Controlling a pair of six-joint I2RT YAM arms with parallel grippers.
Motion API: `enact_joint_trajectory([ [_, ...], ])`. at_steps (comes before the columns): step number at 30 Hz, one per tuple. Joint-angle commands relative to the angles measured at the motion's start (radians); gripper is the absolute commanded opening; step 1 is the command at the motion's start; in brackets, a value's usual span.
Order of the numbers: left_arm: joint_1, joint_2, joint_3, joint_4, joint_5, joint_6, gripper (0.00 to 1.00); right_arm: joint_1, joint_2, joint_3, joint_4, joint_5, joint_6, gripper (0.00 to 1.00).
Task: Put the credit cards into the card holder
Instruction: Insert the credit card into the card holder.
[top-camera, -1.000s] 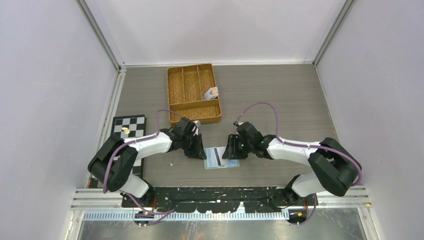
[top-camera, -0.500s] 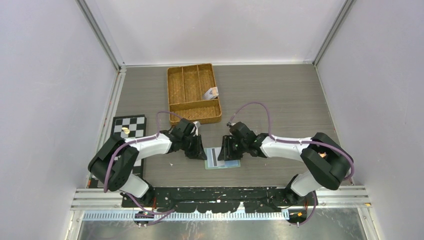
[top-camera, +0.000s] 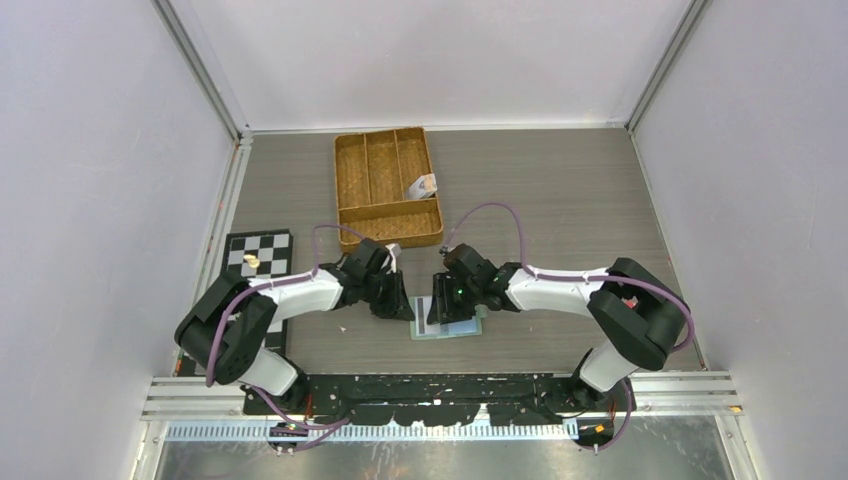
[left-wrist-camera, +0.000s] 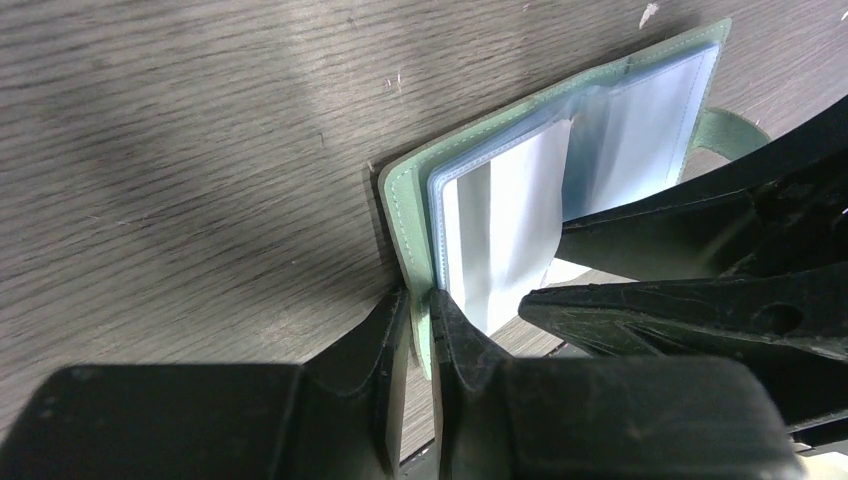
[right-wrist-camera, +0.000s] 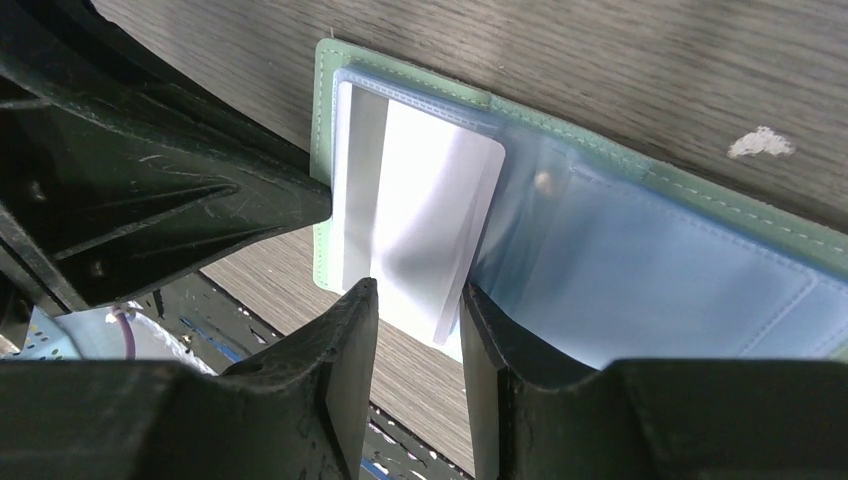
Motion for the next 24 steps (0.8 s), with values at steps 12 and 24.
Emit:
enact_joint_trajectory([
  [12,-0.009,-0.083,-0.018,-0.062,-0.103,0.029,0.16,0.032,-0.102,0.098,-0.112,0.181,-0.010,0.50],
  [24,-0.009,-0.163,0.057,-0.163,-0.160,0.084,0.45,-0.048,-0.215,0.096,-0.337,0.294,-0.029,0.61],
])
